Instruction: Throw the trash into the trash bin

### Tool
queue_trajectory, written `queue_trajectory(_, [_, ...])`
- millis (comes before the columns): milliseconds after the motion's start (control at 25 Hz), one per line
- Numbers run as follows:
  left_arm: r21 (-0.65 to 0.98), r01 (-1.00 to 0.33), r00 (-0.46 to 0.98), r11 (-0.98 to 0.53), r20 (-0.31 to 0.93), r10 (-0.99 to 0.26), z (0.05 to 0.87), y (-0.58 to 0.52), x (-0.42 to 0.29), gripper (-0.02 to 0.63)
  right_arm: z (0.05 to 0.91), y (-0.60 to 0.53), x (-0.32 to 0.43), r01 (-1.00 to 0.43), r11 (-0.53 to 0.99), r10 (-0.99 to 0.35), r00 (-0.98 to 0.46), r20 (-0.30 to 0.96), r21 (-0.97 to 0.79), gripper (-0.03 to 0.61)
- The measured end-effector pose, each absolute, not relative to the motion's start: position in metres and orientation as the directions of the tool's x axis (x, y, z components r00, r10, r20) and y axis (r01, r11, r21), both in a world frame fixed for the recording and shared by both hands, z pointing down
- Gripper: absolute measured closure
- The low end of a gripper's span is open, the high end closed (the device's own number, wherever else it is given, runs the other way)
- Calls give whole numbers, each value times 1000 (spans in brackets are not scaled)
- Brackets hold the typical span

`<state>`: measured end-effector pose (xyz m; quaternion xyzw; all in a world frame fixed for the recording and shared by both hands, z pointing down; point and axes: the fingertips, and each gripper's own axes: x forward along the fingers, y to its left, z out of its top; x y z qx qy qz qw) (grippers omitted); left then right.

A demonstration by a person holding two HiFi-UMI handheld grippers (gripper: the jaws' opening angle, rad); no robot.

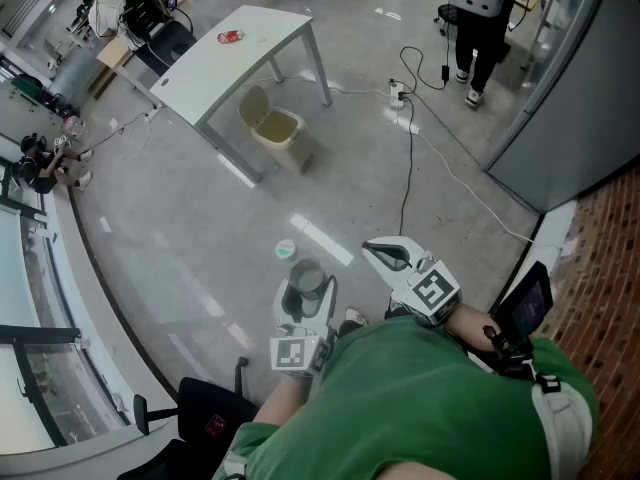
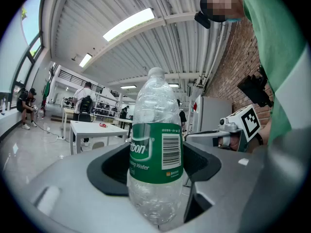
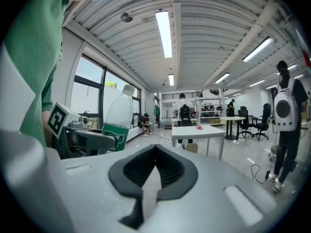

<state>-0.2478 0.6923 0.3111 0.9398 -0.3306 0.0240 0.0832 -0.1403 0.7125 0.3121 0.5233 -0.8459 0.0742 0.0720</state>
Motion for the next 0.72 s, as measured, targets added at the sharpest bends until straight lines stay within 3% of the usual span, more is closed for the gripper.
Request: queue_trajectory(720, [141,-613,790,-778,106,-604,311,696,-244,284,305,716,-131,-919,393,-905,-395,157,-41,575])
